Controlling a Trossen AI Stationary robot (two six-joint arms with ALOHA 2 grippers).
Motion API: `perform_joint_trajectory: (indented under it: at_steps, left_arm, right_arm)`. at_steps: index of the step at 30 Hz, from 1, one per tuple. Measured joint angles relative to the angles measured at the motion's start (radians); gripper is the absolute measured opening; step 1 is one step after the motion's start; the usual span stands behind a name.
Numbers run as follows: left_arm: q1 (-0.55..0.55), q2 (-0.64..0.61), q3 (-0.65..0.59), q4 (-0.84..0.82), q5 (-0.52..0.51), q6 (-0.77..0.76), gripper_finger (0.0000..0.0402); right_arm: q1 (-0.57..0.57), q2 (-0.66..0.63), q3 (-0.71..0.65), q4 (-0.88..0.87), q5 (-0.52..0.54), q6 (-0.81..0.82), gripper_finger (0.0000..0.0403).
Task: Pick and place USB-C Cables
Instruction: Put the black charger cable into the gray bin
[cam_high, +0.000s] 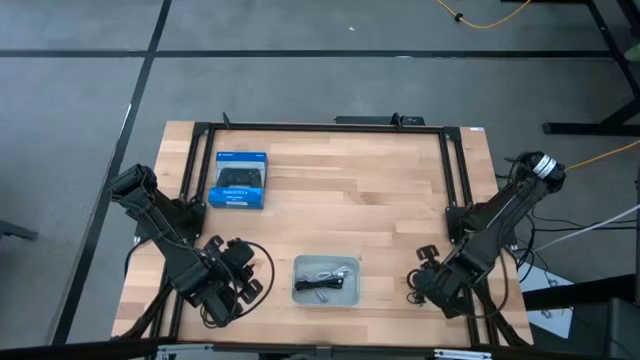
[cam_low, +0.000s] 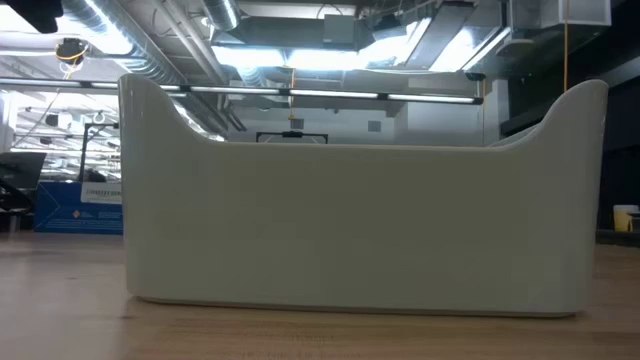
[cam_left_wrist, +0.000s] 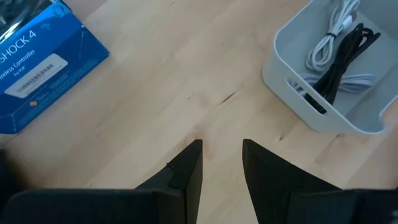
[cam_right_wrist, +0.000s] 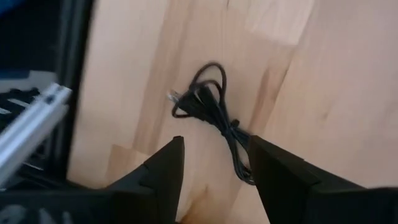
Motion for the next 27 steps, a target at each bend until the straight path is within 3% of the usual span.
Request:
perform_joint_trajectory:
  at_steps: [6,11,20,27]
  left_arm:
    - [0.0,0.0,0.0,0.0,-0.001,0.007,0.0107]
    - [0.0,0.0,0.0,0.0,-0.017,0.007,0.0107]
    - [0.0,0.0,0.0,0.002,-0.052,0.007,0.0107]
    - [0.0,0.0,0.0,0.003,-0.055,0.008,0.0107]
  right_arm:
    - [-0.001,0.096,-0.052,0.036,-0.083,-0.001,0.0182]
    - [-0.001,0.172,-0.087,0.136,-0.069,-0.013,0.0182]
    - [-0.003,0.292,-0.084,0.162,-0.041,-0.055,0.0181]
    - [-0.039,0.3,-0.055,0.155,0.01,0.048,0.0162]
